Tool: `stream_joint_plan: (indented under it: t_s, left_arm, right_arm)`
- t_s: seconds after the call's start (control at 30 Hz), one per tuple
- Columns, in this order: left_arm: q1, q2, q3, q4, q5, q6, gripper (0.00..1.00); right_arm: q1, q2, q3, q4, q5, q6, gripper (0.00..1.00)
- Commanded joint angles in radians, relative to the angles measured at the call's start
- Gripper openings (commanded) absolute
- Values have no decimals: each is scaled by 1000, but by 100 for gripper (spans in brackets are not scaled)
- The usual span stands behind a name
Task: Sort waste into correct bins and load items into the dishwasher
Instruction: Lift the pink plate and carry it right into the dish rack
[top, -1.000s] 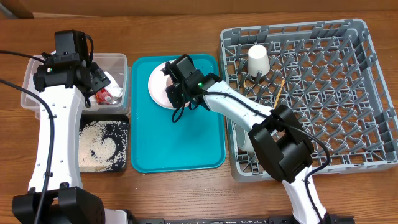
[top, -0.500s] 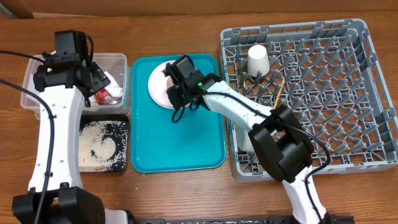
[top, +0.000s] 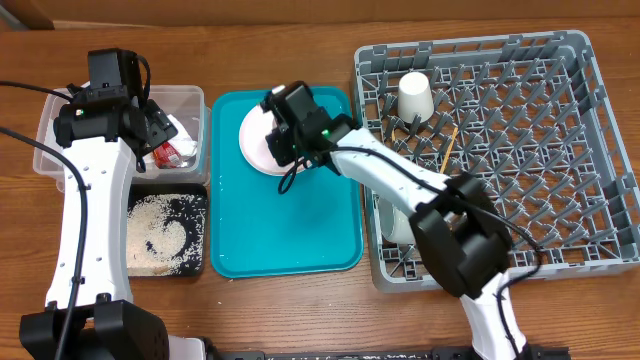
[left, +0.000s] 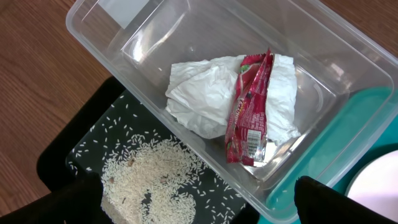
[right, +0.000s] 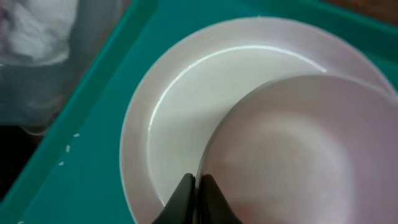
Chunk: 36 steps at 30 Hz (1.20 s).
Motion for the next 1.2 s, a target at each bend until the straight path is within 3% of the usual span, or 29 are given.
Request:
stream_joint_plan:
  t_s: [0.0,0.5,0.63,0.93,1.17]
  left_arm:
    - [3,-15,23,1,6,-14,100]
    - [3,-15,23,2,5,-14,100]
    - [3,-15,23,2,6,-14,100]
    - [3,-16,23,2,5,-14,100]
    - [3,-15,23,1,5,-14,100]
  right_arm:
    - [3,-137,21,-2,-13,9,4]
    - [-18,-508,23,-287,-83,24,4]
    - [-75,-568,23,-369,-223,99,4]
    - [-333,-602,20,-408,-838,104,4]
    - [-467,-602,5,-497,-871,95,4]
